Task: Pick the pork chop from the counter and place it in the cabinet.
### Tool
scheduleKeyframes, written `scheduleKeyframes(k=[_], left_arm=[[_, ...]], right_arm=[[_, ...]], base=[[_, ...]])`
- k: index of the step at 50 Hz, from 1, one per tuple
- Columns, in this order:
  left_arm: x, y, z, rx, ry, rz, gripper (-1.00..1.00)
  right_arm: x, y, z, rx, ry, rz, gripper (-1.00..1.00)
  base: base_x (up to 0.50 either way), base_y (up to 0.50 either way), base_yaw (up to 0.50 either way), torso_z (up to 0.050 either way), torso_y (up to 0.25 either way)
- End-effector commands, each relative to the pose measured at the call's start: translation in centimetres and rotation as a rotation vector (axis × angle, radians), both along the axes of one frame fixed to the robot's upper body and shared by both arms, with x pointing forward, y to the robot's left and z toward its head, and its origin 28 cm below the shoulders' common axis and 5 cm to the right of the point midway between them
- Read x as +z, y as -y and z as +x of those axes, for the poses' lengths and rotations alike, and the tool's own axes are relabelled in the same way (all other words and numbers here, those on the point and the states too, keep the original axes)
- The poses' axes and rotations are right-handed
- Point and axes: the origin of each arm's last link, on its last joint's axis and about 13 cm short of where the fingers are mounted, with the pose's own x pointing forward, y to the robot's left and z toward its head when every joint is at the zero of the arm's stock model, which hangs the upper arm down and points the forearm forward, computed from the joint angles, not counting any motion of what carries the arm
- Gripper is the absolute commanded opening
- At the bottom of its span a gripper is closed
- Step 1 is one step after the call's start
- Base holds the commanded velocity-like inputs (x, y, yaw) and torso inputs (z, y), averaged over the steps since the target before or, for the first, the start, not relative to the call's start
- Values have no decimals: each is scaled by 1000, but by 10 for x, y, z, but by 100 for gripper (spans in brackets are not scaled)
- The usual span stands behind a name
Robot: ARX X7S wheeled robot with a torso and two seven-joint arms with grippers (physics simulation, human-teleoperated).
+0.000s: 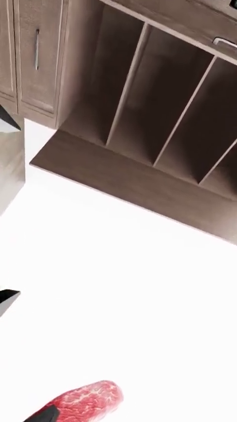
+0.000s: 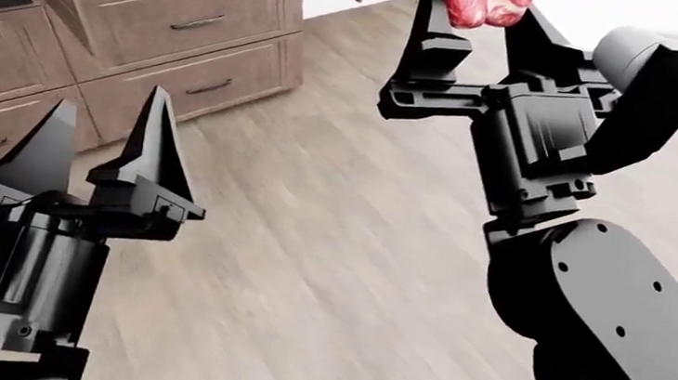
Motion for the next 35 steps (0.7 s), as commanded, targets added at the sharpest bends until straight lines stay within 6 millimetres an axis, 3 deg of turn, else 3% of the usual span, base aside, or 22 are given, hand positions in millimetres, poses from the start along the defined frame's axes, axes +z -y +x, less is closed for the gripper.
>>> scheduleKeyframes(k=[1, 20, 28, 35], left_arm=[[0, -1, 1, 8, -5, -3, 100], [0, 10, 4, -62, -6, -14, 100], [16, 12, 5, -176, 33, -142, 100], [20, 24, 23, -242, 31, -151, 100]], right_arm=[[1, 4, 3, -35, 13, 0, -100], [0, 13, 4, -68, 12, 19, -100], [0, 15, 5, -74, 13, 32, -100], [1, 17, 4, -80, 17, 33, -100]], base=[[0, 0, 500, 0, 0], [0, 0, 500, 0, 1], [0, 0, 500, 0, 0], [0, 0, 500, 0, 0]])
